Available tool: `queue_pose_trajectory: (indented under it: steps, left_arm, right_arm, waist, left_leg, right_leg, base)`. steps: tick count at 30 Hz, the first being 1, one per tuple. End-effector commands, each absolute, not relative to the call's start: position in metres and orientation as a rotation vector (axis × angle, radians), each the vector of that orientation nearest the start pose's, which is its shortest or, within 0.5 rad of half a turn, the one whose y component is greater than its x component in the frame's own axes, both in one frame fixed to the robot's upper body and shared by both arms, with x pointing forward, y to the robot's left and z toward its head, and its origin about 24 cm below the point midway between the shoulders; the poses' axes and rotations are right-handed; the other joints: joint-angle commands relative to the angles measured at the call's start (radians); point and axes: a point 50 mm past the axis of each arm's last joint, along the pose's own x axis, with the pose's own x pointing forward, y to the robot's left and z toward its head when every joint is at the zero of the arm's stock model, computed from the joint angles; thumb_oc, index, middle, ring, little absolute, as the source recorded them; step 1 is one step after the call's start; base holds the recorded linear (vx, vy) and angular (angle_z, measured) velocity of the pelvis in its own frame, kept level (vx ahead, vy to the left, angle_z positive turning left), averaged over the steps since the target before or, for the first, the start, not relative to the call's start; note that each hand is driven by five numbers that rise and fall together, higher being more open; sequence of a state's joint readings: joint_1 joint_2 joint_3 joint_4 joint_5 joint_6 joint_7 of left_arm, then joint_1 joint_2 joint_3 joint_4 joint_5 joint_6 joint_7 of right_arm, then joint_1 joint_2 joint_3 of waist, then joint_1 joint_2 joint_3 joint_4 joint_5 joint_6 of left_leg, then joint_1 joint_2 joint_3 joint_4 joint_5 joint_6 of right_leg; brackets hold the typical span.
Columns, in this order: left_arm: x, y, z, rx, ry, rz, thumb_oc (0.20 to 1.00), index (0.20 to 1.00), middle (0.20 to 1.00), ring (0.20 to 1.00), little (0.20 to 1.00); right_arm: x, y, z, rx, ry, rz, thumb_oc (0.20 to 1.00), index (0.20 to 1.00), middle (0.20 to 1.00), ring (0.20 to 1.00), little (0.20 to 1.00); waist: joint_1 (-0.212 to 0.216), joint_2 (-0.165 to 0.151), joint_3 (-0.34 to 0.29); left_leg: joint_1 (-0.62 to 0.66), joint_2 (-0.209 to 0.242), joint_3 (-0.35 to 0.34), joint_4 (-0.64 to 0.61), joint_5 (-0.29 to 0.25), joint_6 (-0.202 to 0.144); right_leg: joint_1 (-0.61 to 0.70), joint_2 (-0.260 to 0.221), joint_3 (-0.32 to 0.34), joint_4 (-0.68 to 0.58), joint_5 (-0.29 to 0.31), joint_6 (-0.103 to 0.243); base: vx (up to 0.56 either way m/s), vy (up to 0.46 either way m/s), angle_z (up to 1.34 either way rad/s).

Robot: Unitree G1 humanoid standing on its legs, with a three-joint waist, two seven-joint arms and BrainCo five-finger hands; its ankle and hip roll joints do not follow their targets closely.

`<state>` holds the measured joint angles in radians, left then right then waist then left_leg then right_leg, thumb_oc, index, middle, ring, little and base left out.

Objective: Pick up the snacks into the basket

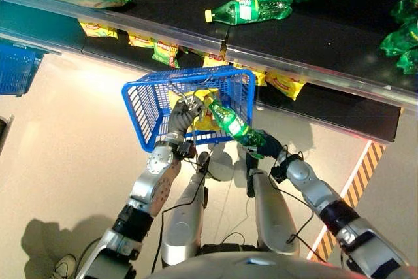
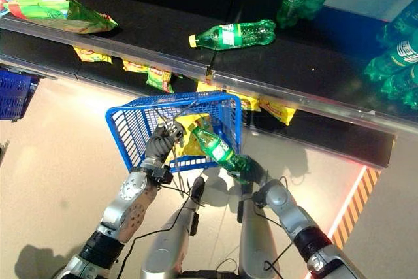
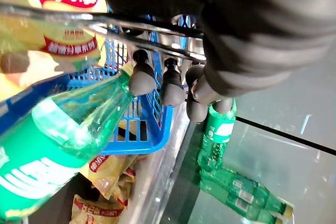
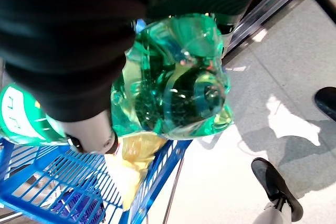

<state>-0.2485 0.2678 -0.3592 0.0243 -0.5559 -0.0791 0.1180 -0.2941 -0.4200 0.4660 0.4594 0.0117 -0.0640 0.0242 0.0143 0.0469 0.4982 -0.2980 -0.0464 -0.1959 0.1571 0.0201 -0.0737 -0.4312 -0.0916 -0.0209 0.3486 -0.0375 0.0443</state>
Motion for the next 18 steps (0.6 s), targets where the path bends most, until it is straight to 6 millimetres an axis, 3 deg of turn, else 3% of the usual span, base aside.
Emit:
queue_pose_trajectory:
  steps: [1, 9, 15, 18]
  left_arm:
    - [0.28, 0.084, 0.156, -0.338, -0.454, -0.415, 0.2, 0.2, 0.2, 0.2, 0.2]
    - [0.28, 0.059, 0.167, -0.375, -0.47, -0.486, 0.2, 0.2, 0.2, 0.2, 0.2]
    - [0.274, 0.036, 0.17, -0.415, -0.438, -0.574, 0.2, 0.2, 0.2, 0.2, 0.2]
    - [0.272, 0.033, 0.171, -0.41, -0.435, -0.603, 0.2, 0.2, 0.2, 0.2, 0.2]
  right_arm:
    - [0.295, -0.121, 0.027, -0.522, 0.002, 0.491, 0.2, 0.2, 0.2, 0.2, 0.2]
    - [0.315, -0.103, 0.039, -0.525, -0.044, 0.428, 0.2, 0.2, 0.2, 0.2, 0.2]
    - [0.362, -0.09, 0.092, -0.397, -0.141, 0.198, 0.2, 0.2, 0.2, 0.2, 0.2]
    - [0.379, -0.097, 0.117, -0.39, -0.172, 0.129, 0.2, 0.2, 0.2, 0.2, 0.2]
  waist:
    - [-0.001, 0.001, -0.05]
    - [0.008, 0.016, -0.017]
    - [0.039, 0.043, 0.011]
    - [0.051, 0.049, 0.021]
  left_leg:
    - [-0.021, -0.076, 0.039, 0.025, -0.04, 0.047]
    - [-0.048, -0.081, 0.039, 0.034, -0.035, 0.047]
    - [-0.072, -0.089, 0.043, 0.044, -0.034, 0.051]
    - [-0.075, -0.092, 0.044, 0.046, -0.034, 0.051]
  right_leg:
    - [0.024, 0.001, 0.013, -0.076, 0.002, 0.07]
    - [-0.006, -0.001, 0.015, -0.067, 0.009, 0.069]
    - [-0.033, -0.005, 0.015, -0.059, 0.018, 0.069]
    - [-0.037, -0.006, 0.011, -0.056, 0.019, 0.069]
  base:
    - [0.0, 0.0, 0.0]
    - [-0.01, -0.001, 0.03]
    - [-0.02, -0.003, 0.02]
    - [-0.01, -0.005, 0.04]
